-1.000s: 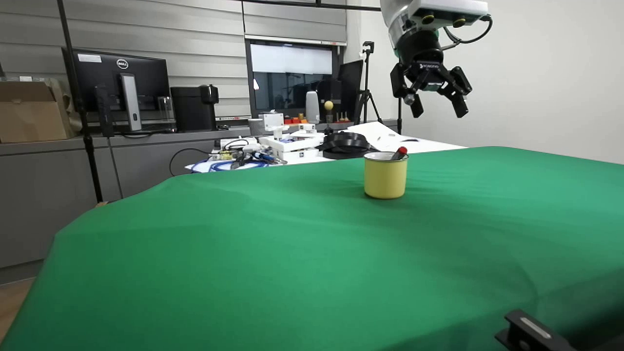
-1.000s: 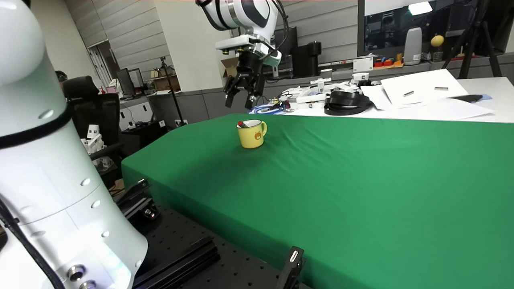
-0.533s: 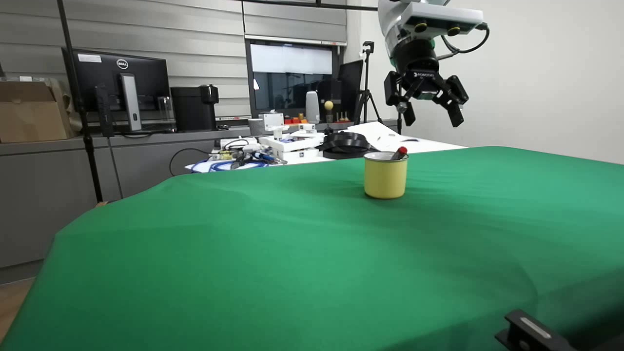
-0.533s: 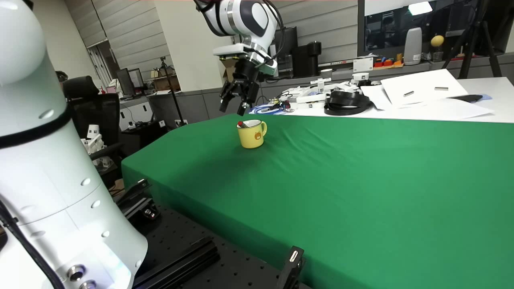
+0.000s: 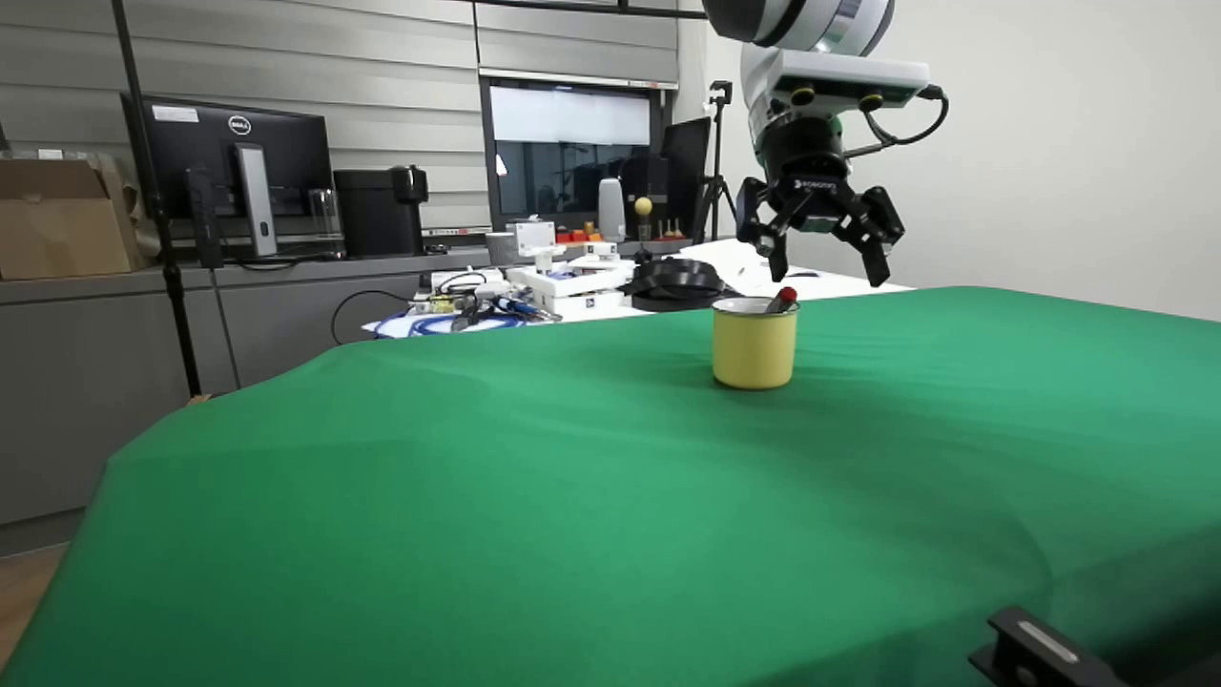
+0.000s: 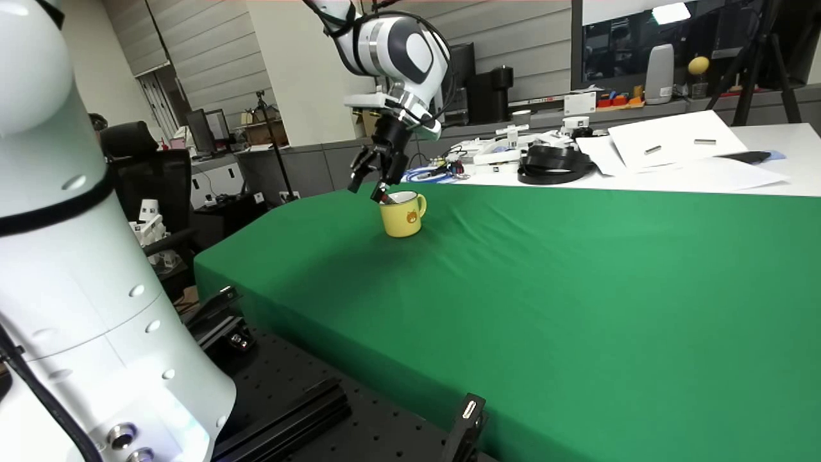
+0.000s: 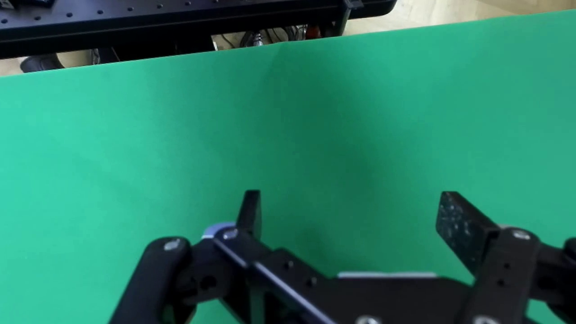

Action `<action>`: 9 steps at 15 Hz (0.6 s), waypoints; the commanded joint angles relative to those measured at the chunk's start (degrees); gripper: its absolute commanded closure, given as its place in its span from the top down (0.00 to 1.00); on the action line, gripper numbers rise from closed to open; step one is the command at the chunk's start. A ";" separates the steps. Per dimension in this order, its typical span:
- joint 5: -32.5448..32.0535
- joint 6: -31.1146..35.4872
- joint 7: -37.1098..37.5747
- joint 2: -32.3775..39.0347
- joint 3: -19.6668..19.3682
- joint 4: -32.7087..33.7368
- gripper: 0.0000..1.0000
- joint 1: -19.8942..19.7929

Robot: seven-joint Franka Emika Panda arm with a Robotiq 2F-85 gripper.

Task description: Put the red marker in the yellow mug, take the marker out of the mug and place it on the left side of the table

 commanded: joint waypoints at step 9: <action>5.64 0.46 3.01 6.35 0.04 7.17 1.00 -1.85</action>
